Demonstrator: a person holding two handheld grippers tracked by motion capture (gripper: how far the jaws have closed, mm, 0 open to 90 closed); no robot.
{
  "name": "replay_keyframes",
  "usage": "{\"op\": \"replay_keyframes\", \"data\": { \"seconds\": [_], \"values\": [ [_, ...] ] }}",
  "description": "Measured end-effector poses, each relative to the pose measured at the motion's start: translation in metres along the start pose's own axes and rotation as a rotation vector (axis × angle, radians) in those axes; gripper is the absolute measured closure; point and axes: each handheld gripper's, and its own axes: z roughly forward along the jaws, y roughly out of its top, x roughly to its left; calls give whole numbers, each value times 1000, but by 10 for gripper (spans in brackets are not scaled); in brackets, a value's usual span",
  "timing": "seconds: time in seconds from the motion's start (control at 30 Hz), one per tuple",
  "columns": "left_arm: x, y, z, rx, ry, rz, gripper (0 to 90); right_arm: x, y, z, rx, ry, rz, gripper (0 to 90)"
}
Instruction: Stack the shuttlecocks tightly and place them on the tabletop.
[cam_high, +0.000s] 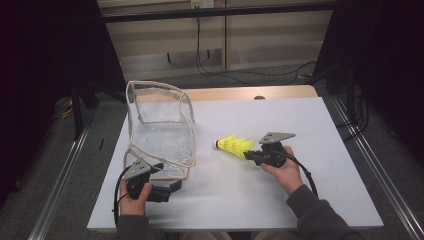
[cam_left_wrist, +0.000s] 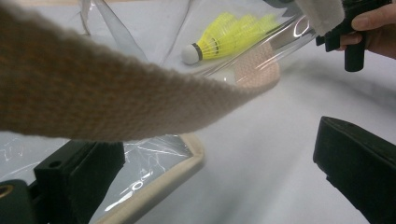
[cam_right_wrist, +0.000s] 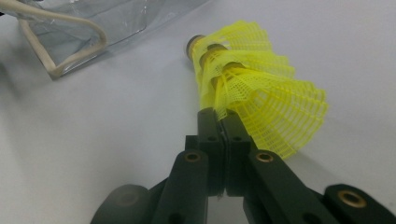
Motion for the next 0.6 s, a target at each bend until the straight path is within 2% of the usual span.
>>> {"op": "replay_keyframes", "data": {
  "seconds": [0.33,0.5,0.6],
  "values": [
    [0,0,0,-1,1,-1,19,4,1,5,-3,4,14,875],
    [0,0,0,-1,0,-1,19,6,-1,7,3,9,7,838],
    [0,0,0,-1,1,0,19,8,-1,7,7,3,7,783]
  ]
}}
